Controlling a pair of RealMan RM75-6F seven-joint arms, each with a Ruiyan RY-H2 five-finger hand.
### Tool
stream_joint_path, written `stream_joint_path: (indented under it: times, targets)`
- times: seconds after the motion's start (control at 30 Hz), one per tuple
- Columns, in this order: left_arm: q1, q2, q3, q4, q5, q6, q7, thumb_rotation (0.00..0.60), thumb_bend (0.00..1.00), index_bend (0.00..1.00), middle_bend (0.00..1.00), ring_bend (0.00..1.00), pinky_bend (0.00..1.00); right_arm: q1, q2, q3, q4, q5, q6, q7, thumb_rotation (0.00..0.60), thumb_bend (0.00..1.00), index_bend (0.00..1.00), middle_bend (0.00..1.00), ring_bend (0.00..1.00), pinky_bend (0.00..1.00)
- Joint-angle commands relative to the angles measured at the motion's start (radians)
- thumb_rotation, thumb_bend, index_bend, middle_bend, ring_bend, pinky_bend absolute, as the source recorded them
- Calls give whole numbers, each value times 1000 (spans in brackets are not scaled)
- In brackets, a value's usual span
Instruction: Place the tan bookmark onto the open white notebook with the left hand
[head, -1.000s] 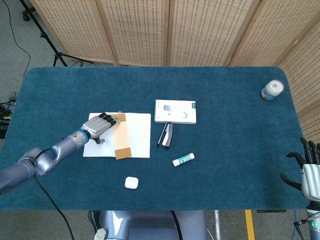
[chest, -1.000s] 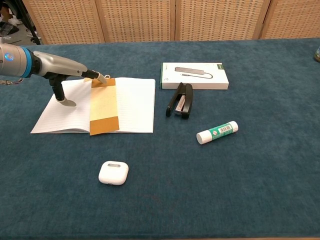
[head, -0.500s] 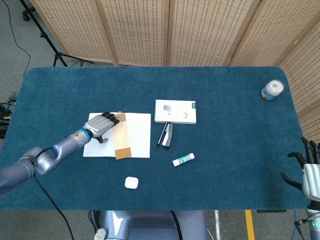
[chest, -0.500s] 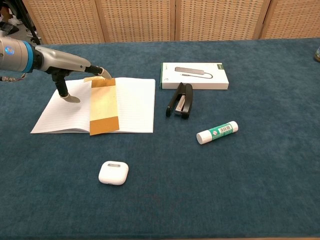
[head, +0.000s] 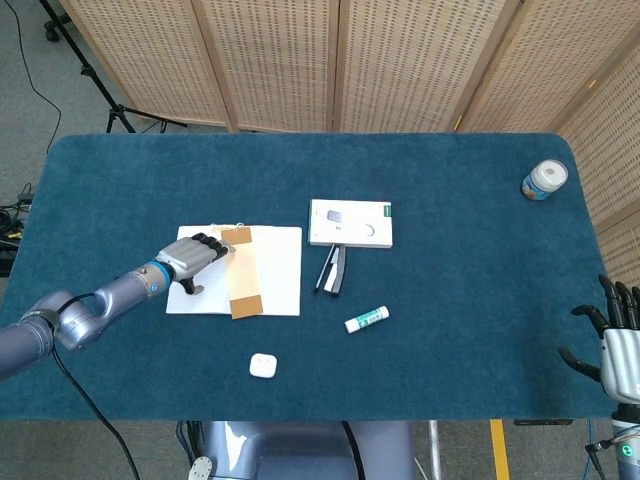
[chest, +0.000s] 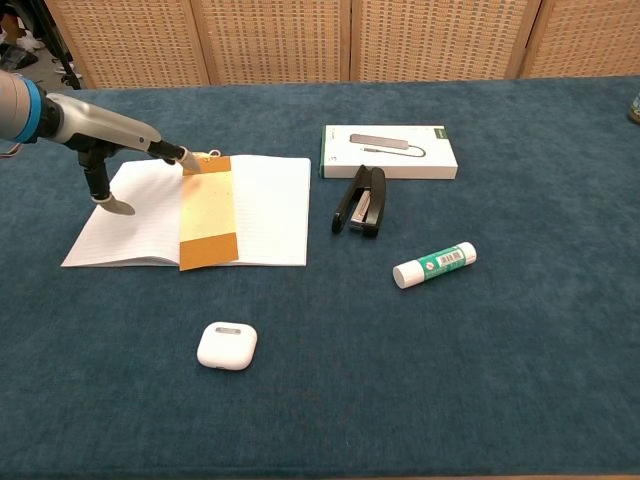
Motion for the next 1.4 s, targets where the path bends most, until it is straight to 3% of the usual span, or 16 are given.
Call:
stream_joint_path:
  times: [0.03, 0.87, 1.4]
  targets:
    - [0, -1, 2, 2, -1, -4, 7, 600, 346, 32, 61, 0, 58, 0, 0, -1, 0, -1, 0, -1, 600, 131, 382, 63, 0, 0]
    - [2, -105, -28, 107, -32, 10, 118, 600, 353, 32, 62, 0, 58, 0, -4, 5, 11, 2, 4, 12, 600, 131, 382, 63, 0, 0]
    - [9, -127, -31, 119, -17, 45, 161, 600, 355, 34, 61, 0, 58, -2, -2, 7, 8, 4, 9, 15, 600, 131, 382, 63, 0, 0]
